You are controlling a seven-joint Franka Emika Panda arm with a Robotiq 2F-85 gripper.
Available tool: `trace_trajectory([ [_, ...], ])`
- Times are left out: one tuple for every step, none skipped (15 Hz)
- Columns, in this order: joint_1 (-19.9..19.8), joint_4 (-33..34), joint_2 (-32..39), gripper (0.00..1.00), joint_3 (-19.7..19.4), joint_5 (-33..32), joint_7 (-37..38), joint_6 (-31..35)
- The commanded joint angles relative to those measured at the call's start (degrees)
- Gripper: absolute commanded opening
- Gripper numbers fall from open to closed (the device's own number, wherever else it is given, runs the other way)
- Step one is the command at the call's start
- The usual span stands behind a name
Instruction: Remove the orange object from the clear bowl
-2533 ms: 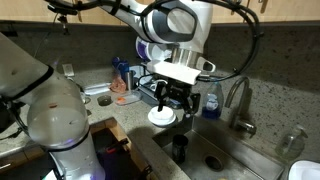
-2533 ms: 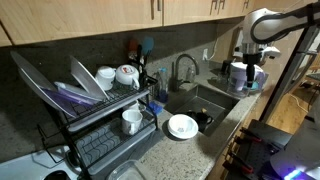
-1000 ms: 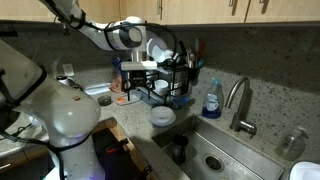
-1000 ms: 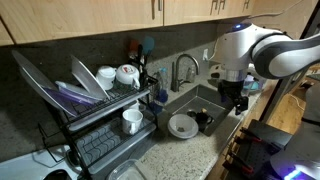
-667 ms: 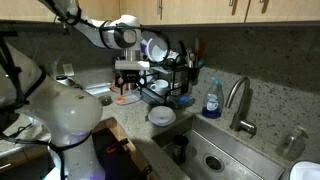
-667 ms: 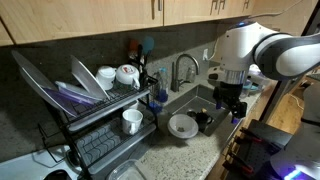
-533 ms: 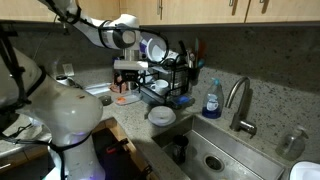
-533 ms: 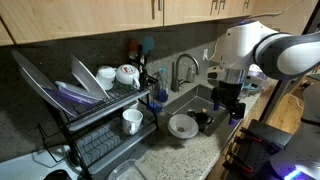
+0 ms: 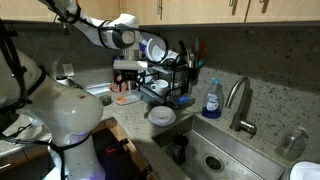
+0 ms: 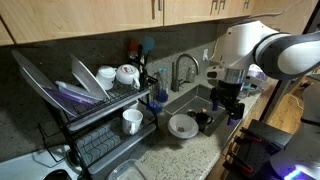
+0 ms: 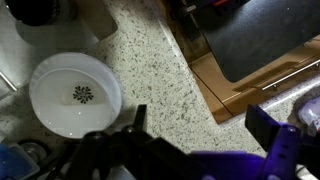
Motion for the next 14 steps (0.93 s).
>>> trace_trajectory([
  [-0.69,0.14,-0.05,1.0,0.69,0.47,-0.38,-0.27],
  [-0.69,0.14,-0.05,1.0,0.69,0.47,-0.38,-0.26],
  [-0.69,-0.24,0.08,1.0,1.39,0.88,1.13,1.98],
  [-0.22,-0.25,0.31,1.0,1.85,0.91,1.18,3.51],
  [1.18,-0.15,0.84,1.0,2.26,1.71,0.32,5.12],
  [1.76,-0.01,1.33,1.0,3.03,1.8,0.62,6.83],
  [2.9,0.19,1.98,1.0,3.45,2.36,0.19,8.28],
  [4.19,0.67,3.23,1.0,4.06,3.07,-0.13,9.69],
  [5.65,1.25,4.66,1.0,4.86,3.94,-0.21,10.56],
  [6.53,1.5,6.05,1.0,5.64,4.34,-0.15,12.13],
  [7.93,1.93,7.59,1.0,6.15,5.14,-0.71,13.57],
  [9.16,2.32,9.17,1.0,6.53,6.12,-1.1,15.33],
  [10.63,3.06,11.0,1.0,6.73,7.24,-1.3,16.91],
  [11.63,3.77,12.86,1.0,6.93,7.85,-1.35,18.66],
])
